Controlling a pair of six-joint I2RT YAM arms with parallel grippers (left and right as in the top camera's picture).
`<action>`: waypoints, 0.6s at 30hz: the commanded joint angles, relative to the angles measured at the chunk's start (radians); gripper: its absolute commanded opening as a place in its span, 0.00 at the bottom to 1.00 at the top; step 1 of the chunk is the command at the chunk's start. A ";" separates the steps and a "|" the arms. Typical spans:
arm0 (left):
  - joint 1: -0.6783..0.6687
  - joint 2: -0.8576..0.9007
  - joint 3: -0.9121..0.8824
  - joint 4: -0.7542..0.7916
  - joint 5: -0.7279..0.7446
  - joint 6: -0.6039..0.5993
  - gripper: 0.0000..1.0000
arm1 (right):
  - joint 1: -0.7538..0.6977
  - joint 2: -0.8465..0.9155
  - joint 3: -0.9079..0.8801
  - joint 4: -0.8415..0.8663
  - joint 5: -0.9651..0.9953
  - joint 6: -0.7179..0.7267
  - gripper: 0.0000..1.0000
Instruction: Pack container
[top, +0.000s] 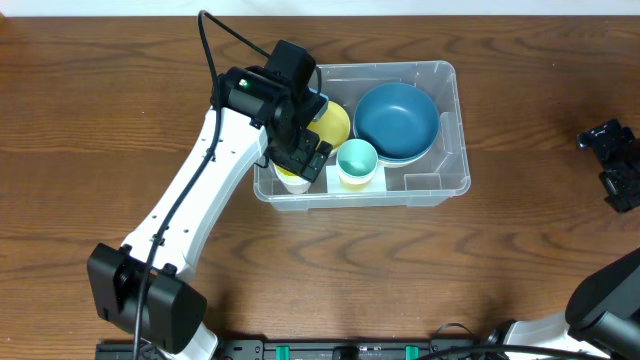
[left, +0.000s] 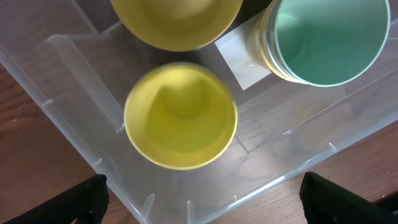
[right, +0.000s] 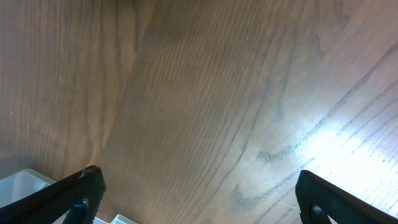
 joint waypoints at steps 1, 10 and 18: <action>0.001 -0.033 0.018 -0.016 -0.005 -0.017 0.98 | -0.007 0.004 0.005 -0.001 0.001 0.014 0.99; 0.055 -0.329 0.045 -0.051 -0.005 -0.103 0.98 | -0.007 0.004 0.005 -0.001 0.001 0.014 0.99; 0.055 -0.603 0.045 -0.080 -0.005 -0.103 0.98 | -0.007 0.004 0.005 -0.001 0.001 0.014 0.99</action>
